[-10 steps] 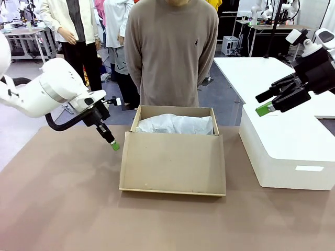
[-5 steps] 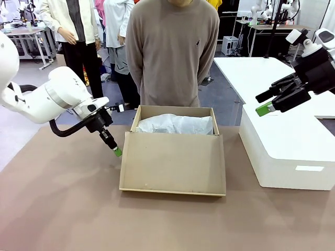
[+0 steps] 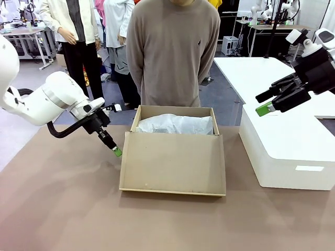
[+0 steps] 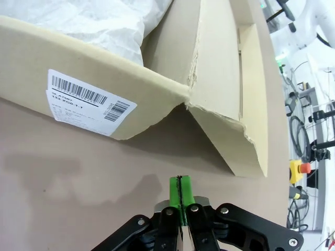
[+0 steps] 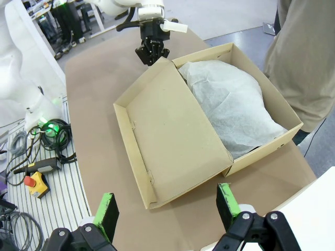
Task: Pack the shoes into the box.
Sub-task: Close the Shoes Box.
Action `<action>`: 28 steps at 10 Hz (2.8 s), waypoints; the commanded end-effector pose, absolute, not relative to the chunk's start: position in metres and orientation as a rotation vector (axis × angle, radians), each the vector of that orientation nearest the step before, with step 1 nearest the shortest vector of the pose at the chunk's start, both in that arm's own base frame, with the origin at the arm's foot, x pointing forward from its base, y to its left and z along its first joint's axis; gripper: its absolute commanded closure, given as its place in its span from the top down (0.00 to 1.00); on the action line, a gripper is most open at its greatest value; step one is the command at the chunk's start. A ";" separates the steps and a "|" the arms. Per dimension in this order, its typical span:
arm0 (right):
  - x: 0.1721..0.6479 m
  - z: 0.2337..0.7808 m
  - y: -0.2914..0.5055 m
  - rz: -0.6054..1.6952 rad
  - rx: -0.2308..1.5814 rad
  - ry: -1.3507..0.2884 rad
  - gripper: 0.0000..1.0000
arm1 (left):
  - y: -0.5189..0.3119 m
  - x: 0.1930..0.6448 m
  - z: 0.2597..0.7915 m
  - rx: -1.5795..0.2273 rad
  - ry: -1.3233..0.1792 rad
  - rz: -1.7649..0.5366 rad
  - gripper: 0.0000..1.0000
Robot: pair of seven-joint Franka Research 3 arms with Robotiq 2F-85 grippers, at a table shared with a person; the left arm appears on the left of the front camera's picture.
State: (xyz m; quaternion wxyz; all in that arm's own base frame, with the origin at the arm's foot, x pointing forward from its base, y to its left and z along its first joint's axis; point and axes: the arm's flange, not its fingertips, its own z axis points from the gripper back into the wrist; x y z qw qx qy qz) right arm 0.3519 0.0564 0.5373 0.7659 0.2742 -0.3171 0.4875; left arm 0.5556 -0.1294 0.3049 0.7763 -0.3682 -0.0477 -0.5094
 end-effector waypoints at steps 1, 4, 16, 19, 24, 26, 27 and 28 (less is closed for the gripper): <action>0.356 0.537 0.058 1.071 0.618 -0.724 1.00 | -0.128 0.560 0.303 -0.841 -0.126 -1.104 0.00; 0.356 0.537 0.058 1.071 0.618 -0.724 1.00 | -0.129 0.564 0.298 -0.874 -0.126 -1.104 0.00; 0.356 0.537 0.058 1.071 0.618 -0.724 1.00 | -0.153 0.556 0.276 -1.018 -0.039 -1.142 0.00; 0.356 0.537 0.058 1.071 0.618 -0.724 1.00 | -0.155 0.556 0.273 -1.095 0.020 -1.146 0.00; 0.356 0.537 0.058 1.071 0.618 -0.724 1.00 | -0.155 0.556 0.271 -1.198 0.054 -1.139 0.00; 0.356 0.537 0.058 1.071 0.618 -0.724 1.00 | -0.153 0.556 0.277 -1.238 0.042 -1.144 0.00; 0.356 0.537 0.058 1.071 0.618 -0.724 1.00 | -0.152 0.557 0.281 -1.282 0.037 -1.144 0.00; 0.356 0.537 0.058 1.071 0.618 -0.724 1.00 | -0.152 0.558 0.284 -1.302 0.030 -1.139 0.00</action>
